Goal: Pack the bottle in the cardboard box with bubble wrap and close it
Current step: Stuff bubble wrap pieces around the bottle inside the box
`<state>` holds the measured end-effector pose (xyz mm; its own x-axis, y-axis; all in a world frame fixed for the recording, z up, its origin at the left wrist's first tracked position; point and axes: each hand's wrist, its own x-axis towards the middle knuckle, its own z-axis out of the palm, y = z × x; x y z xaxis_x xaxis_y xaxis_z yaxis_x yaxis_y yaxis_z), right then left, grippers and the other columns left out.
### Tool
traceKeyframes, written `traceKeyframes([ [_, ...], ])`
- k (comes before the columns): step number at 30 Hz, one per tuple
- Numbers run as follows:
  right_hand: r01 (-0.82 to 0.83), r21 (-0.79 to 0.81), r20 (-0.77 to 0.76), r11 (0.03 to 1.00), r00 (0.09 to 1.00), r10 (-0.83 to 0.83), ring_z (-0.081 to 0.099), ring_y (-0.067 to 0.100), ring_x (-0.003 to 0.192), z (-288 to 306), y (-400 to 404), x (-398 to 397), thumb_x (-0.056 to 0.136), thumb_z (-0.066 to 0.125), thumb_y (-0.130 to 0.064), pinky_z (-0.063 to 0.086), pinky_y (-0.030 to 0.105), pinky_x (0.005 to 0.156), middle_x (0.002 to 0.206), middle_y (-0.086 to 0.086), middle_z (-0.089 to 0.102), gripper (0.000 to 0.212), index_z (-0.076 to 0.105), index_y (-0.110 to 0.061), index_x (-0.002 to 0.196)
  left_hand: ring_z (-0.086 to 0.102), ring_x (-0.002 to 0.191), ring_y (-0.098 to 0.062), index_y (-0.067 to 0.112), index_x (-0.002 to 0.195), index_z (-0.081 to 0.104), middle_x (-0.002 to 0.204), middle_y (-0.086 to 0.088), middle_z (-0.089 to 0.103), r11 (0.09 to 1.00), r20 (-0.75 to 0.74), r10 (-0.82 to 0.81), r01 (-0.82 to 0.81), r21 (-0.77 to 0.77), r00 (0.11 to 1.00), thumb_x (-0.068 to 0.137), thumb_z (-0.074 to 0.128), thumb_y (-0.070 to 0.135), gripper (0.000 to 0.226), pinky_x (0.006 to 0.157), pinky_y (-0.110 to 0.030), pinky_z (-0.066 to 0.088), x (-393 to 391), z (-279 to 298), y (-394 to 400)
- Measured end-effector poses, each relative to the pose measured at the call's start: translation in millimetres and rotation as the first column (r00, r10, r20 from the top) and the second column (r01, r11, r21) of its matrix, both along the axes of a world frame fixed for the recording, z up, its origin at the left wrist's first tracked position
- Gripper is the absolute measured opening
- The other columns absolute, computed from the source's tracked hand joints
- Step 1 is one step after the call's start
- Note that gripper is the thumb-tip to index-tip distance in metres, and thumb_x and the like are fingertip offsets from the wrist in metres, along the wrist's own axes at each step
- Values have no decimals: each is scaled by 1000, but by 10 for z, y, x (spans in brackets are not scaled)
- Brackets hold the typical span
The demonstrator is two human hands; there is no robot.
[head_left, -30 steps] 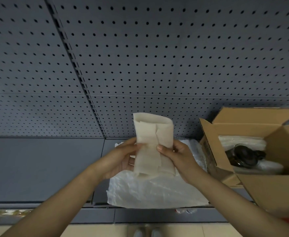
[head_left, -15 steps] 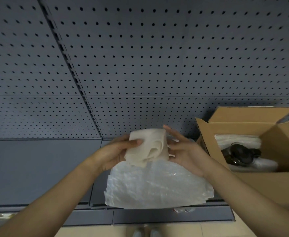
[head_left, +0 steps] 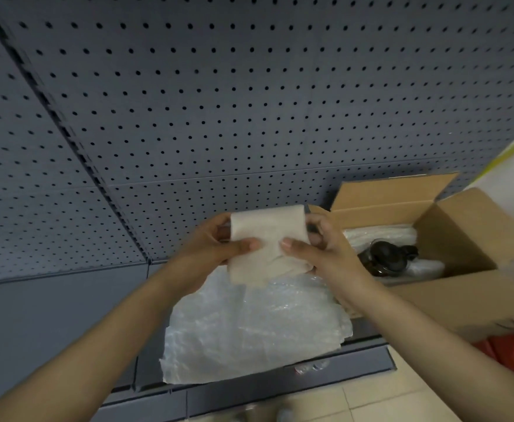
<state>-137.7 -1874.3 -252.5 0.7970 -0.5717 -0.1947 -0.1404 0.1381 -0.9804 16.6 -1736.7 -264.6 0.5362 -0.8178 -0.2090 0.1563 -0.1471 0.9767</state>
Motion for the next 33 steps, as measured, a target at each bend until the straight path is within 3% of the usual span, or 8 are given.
traceKeyframes([
  [5, 160, -114, 95, 981, 984, -150, 73, 19, 74, 341, -603, -428, 71, 73, -10, 59, 35, 58, 85, 1, 76, 42, 52, -18, 106, 65, 106, -12, 20, 126, 54, 117, 4, 66, 996, 172, -86, 90, -19, 981, 67, 80, 22, 64, 91, -28, 55, -293, 266, -521],
  [10, 434, -330, 2, 838, 888, -459, 68, 19, 76, 155, -1548, -954, 78, 75, -10, 53, 34, 64, 86, 1, 66, 30, 52, -21, 96, 55, 106, 6, 30, 122, 53, 118, 17, 58, 989, 430, -148, 129, 74, 891, 77, 77, 21, 52, 95, -9, 44, -544, 200, -1095],
  [12, 353, -463, -175, 813, 863, -474, 65, 23, 82, -64, -1846, -1051, 79, 75, -14, 52, 29, 62, 92, 4, 63, 32, 51, -15, 100, 53, 110, 2, 28, 127, 53, 124, 13, 57, 982, 586, -177, 105, 155, 791, 81, 74, 26, 51, 92, -4, 40, -643, 126, -1303],
  [14, 194, -497, -352, 846, 846, -400, 61, 15, 76, -303, -2003, -1048, 81, 71, -13, 46, 17, 52, 95, 3, 60, 32, 49, -13, 105, 52, 117, -8, 24, 133, 50, 131, 7, 54, 961, 678, -243, 74, 268, 694, 85, 69, 31, 52, 93, -15, 41, -768, 38, -1508],
  [18, -130, -543, -506, 830, 839, -200, 64, 24, 86, -721, -2063, -864, 82, 67, -18, 43, 23, 56, 89, 3, 60, 31, 53, -11, 109, 48, 123, -14, 25, 141, 42, 145, 2, 44, 861, 729, -411, -28, 507, 547, 91, 60, 37, 55, 89, -13, 32, -1018, -130, -1828],
  [23, -302, -524, -548, 797, 836, -43, 59, 24, 95, -839, -2034, -594, 86, 60, -16, 38, 25, 69, 92, 1, 52, 28, 48, -7, 109, 45, 127, -19, 24, 140, 43, 145, 0, 44, 789, 712, -470, -114, 604, 522, 86, 63, 41, 61, 102, -27, 38, -1167, -259, -1937],
  [27, -365, -316, -681, 875, 730, 58, 61, 26, 97, -790, -2181, -380, 84, 61, -20, 56, 39, 79, 110, 12, 57, 43, 45, -5, 120, 38, 134, -19, 22, 144, 37, 151, 1, 37, 740, 690, -514, -143, 657, 510, 87, 62, 40, 65, 106, -29, 33, -1211, -321, -1919],
  [33, -432, -160, -792, 888, 592, 145, 60, 16, 60, -772, -2181, -306, 88, 58, -15, 47, 18, 42, 80, 7, 57, 30, 53, -1, 114, 40, 133, -17, 23, 143, 38, 152, 5, 32, 754, 687, -480, -144, 641, 546, 85, 64, 39, 65, 102, -26, 37, -1208, -386, -1881],
])
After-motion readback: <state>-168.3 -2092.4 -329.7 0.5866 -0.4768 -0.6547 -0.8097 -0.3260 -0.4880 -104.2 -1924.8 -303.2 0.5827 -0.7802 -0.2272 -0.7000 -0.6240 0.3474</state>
